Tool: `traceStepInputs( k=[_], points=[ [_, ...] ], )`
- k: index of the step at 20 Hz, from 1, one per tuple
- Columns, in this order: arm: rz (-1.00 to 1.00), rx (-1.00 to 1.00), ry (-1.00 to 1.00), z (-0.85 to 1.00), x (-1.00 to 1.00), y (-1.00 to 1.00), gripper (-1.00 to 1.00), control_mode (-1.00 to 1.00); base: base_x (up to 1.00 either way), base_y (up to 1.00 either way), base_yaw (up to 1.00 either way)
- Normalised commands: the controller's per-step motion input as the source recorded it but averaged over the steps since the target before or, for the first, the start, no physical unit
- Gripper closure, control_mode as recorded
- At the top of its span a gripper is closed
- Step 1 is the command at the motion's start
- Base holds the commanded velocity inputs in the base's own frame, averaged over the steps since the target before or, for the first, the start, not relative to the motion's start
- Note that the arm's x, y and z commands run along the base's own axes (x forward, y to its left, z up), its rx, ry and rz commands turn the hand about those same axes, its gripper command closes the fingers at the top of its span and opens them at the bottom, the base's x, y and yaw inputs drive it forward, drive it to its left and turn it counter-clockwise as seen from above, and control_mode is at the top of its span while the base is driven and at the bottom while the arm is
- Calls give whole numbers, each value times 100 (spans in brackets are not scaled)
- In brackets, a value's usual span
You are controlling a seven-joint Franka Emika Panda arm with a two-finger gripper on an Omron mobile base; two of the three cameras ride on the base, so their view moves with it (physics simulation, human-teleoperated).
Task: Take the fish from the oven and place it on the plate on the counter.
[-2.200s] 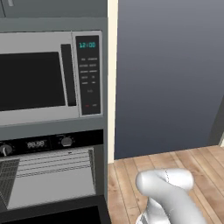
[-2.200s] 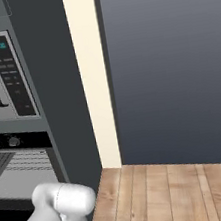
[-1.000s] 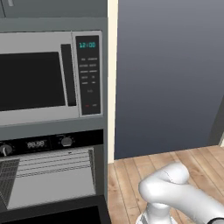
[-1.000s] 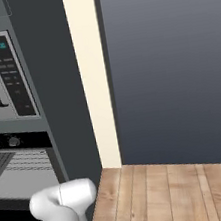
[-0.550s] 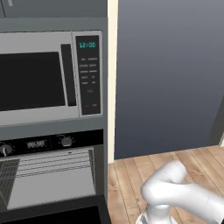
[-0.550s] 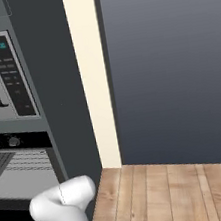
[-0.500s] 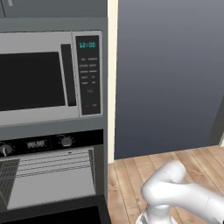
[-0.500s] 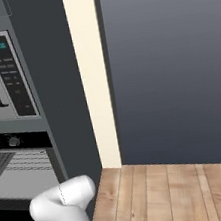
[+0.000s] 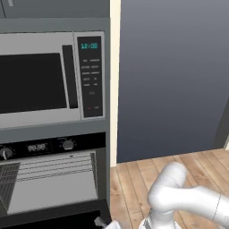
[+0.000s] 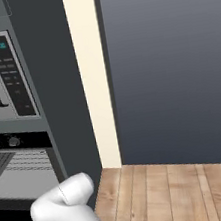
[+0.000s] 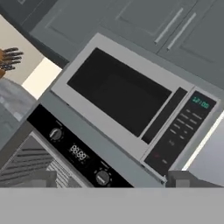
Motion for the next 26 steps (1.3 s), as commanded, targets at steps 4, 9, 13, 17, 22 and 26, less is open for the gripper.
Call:
traceStepInputs(
  k=[4,9,13,17,22,26],
  points=[
    [-2,32,1,83,0,-48,-100,-100,0,0,0],
    [-2,17,17,8,24,-22,-100,-100,0,0,0],
    [-3,-5,36,14,56,0,-100,-100,0,0,0],
    [-3,-18,48,24,43,0,-100,-100,0,0,0],
    [-6,-26,43,17,31,3,-100,-100,0,0,0],
    [-10,-36,30,1,25,23,-100,-100,0,0,0]
  ],
)
